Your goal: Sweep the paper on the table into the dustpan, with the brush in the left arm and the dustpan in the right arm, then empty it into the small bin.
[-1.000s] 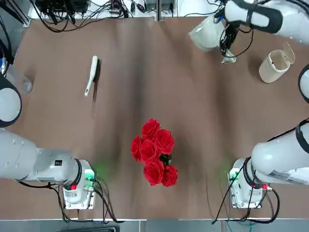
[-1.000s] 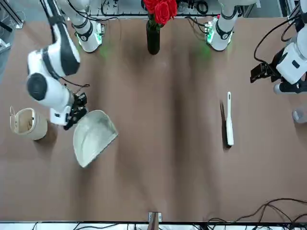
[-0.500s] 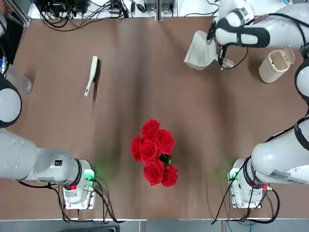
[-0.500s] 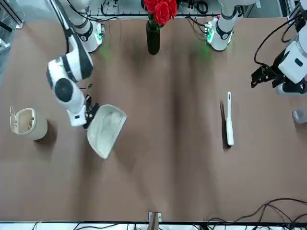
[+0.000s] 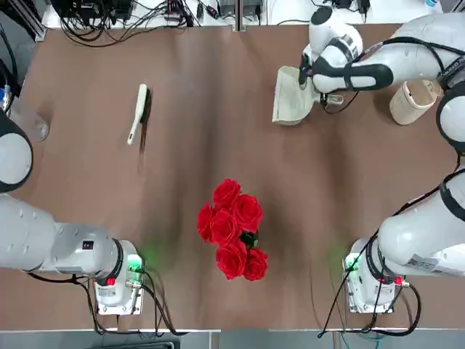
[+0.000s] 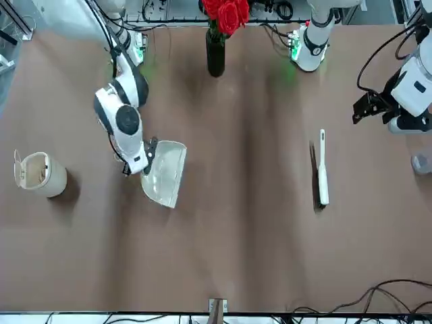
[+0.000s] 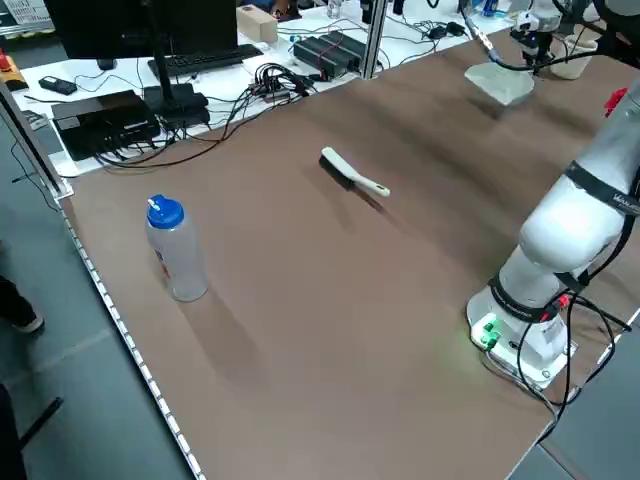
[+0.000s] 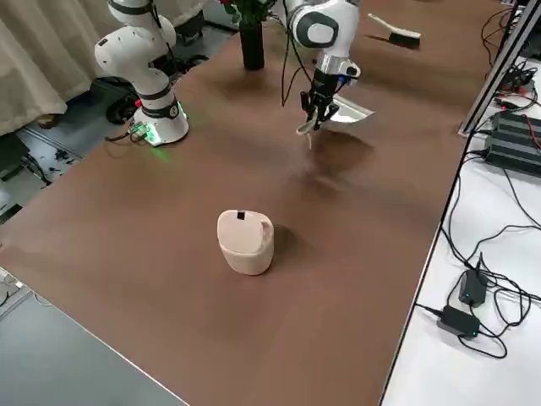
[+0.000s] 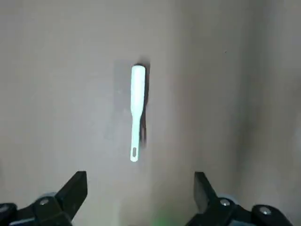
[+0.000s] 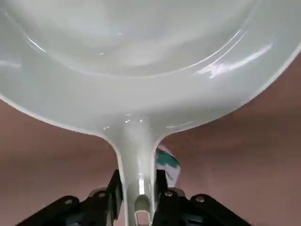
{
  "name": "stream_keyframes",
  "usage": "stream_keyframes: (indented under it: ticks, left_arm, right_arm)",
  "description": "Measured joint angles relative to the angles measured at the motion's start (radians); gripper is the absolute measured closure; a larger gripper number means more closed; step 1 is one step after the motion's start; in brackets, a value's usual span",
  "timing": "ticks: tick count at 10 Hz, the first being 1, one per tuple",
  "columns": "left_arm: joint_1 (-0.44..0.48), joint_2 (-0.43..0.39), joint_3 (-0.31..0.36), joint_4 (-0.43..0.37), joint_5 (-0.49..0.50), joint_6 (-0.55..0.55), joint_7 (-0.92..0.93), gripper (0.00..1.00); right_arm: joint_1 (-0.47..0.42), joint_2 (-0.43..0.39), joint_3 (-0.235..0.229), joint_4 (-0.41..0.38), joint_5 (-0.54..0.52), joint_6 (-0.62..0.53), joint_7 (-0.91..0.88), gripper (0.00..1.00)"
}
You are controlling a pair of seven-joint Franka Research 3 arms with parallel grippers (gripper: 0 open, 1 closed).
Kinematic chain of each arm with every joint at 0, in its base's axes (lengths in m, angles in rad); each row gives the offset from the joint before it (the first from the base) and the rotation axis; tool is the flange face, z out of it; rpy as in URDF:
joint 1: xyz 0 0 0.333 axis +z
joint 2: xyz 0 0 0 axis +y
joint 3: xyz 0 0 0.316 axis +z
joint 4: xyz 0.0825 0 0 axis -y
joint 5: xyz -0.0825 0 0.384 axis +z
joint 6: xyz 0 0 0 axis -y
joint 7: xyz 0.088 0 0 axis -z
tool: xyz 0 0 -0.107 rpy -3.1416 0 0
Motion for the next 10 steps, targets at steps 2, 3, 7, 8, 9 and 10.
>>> stream_keyframes:
  ticks: [2,3,7,8,9,10]
  left_arm:
    - [-0.005,0.000,-0.001,0.000,0.000,0.000,-0.001,0.00]
    - [-0.003,0.000,0.000,0.000,0.000,0.000,-0.002,0.00]
    - [0.009,0.000,0.003,0.003,0.000,0.000,-0.002,0.00]
    - [0.008,0.000,0.002,0.008,0.000,-0.007,-0.002,0.00]
    - [0.008,0.000,0.002,0.009,0.000,-0.013,-0.002,0.00]
    - [0.009,0.000,0.005,0.009,0.000,-0.014,-0.001,0.00]
  right_arm:
    - [0.008,0.027,0.003,-0.019,-0.034,0.002,0.046,0.68]
    - [0.017,0.042,0.004,-0.028,-0.065,0.003,0.087,0.68]
    - [0.056,0.071,0.005,-0.036,-0.165,-0.002,0.139,0.68]
    - [0.048,0.071,0.002,-0.038,-0.199,-0.006,0.139,0.68]
    - [0.037,0.073,0.000,-0.045,-0.226,-0.007,0.139,0.68]
    - [0.030,0.076,-0.002,-0.050,-0.243,-0.007,0.135,0.68]
